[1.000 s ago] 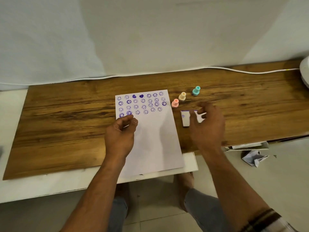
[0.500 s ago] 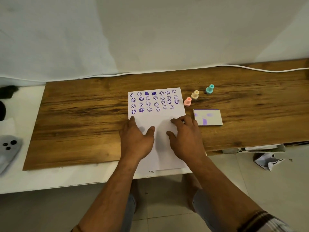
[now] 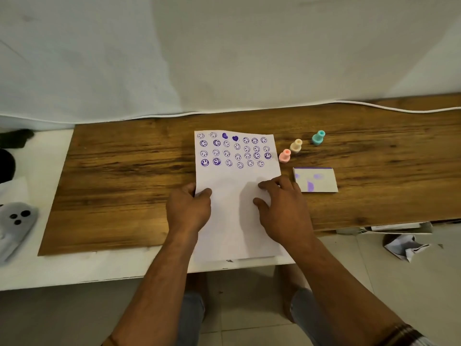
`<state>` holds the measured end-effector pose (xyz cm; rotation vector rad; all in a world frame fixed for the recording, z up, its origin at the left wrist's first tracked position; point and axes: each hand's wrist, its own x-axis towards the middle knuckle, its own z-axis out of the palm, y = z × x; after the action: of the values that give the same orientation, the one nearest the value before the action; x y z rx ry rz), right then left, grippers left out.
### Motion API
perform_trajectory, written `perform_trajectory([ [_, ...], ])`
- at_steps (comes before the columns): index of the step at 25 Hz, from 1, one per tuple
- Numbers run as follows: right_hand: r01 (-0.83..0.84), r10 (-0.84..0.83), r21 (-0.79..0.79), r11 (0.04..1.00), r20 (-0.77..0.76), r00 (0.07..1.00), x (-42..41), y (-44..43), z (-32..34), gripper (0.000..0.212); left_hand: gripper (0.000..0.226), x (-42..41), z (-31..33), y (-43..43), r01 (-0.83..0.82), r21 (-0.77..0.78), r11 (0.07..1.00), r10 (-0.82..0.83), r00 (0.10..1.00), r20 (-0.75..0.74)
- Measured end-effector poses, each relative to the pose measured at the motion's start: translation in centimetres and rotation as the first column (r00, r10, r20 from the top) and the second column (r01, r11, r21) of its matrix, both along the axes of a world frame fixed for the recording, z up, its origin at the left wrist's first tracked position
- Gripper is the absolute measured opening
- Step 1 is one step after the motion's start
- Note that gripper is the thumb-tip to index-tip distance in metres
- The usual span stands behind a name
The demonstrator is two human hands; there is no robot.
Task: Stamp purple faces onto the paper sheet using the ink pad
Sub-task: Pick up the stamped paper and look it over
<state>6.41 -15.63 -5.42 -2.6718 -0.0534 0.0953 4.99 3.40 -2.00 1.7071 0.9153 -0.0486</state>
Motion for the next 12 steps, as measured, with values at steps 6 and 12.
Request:
perform_trajectory([
  [6, 0.192, -0.216, 0.295, 0.936, 0.049, 0.975, 1.5, -1.1, 1.9, 0.028, 0.021, 0.9, 0.1, 1.6, -0.043, -0.097, 0.994, 0.059, 0.984, 0.169],
  [12, 0.376, -0.229, 0.619, 0.69, -0.306, 0.924, 2.7, -2.5, 2.4, 0.007, 0.022, 1.0, -0.4, 1.9, -0.018, -0.194, 0.981, 0.055, 0.981, 0.186],
])
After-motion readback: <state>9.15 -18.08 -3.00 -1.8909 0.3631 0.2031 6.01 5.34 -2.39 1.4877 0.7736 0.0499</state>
